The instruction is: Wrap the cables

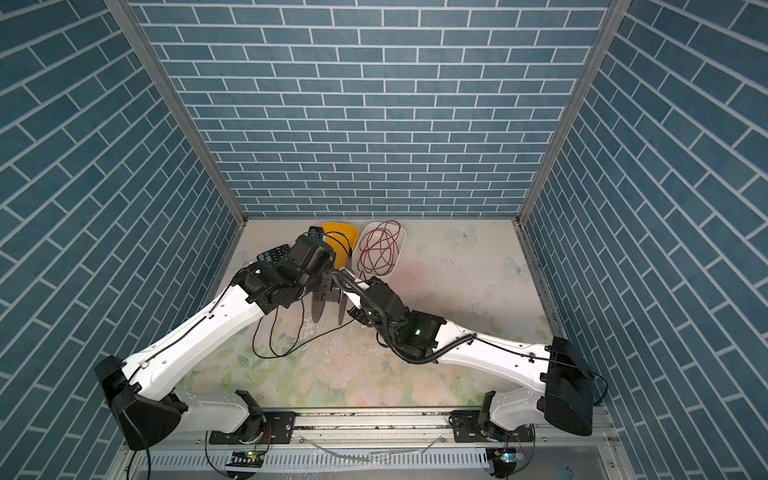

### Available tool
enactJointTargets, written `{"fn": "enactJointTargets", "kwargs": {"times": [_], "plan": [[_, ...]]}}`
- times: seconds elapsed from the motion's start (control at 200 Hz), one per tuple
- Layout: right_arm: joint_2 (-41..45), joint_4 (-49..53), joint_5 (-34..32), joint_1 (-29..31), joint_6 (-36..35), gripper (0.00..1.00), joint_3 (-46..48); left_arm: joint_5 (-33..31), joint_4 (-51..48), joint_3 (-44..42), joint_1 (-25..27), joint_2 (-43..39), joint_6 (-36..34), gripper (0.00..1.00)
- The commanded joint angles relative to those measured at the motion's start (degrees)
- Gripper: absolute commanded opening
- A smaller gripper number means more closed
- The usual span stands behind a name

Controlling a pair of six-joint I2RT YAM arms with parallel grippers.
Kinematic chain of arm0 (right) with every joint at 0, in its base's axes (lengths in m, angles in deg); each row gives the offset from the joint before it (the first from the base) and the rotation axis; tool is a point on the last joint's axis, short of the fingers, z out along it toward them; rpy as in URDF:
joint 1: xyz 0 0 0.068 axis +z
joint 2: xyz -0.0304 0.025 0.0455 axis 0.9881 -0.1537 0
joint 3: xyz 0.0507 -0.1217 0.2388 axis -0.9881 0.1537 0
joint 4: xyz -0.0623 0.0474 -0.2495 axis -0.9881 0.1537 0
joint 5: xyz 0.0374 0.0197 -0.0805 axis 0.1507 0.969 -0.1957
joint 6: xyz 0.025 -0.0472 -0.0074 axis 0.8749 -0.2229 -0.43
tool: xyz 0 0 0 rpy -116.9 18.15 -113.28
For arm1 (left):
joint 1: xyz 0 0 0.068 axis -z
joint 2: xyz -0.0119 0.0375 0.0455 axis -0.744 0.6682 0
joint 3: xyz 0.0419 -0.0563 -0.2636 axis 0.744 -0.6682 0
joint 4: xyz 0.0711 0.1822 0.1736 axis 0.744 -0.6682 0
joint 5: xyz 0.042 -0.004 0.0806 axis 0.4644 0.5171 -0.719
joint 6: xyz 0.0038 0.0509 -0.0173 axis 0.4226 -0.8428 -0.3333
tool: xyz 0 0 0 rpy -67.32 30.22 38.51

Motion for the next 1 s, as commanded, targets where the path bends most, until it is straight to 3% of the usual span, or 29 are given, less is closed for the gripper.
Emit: {"fn": "enactJointTargets", "kwargs": {"times": [0.0, 0.27, 0.515, 0.865, 0.995], "plan": [[1.3, 2.6, -1.7, -3.3, 4.8, 0.06, -3.9, 1.0, -4.9, 1.6, -0.2, -1.4, -3.3, 0.0], [0.6, 8.7, 7.6, -10.0, 7.7, 0.17, -6.4, 7.2, -6.3, 3.5, -0.2, -3.3, -5.6, 0.0], [-1.9, 9.6, 17.1, -15.3, 10.6, 0.14, -6.4, 16.4, -7.8, 6.4, -0.3, -2.9, -7.5, 0.0], [-9.3, 7.0, 32.2, -26.1, 17.1, 0.14, -3.8, 24.4, -10.6, 14.0, -1.7, -3.4, -9.5, 0.0], [-11.3, 5.0, 38.4, -28.8, 20.1, 0.24, -1.0, 27.1, -10.8, 16.7, -3.4, -3.6, -9.6, 0.0]]}}
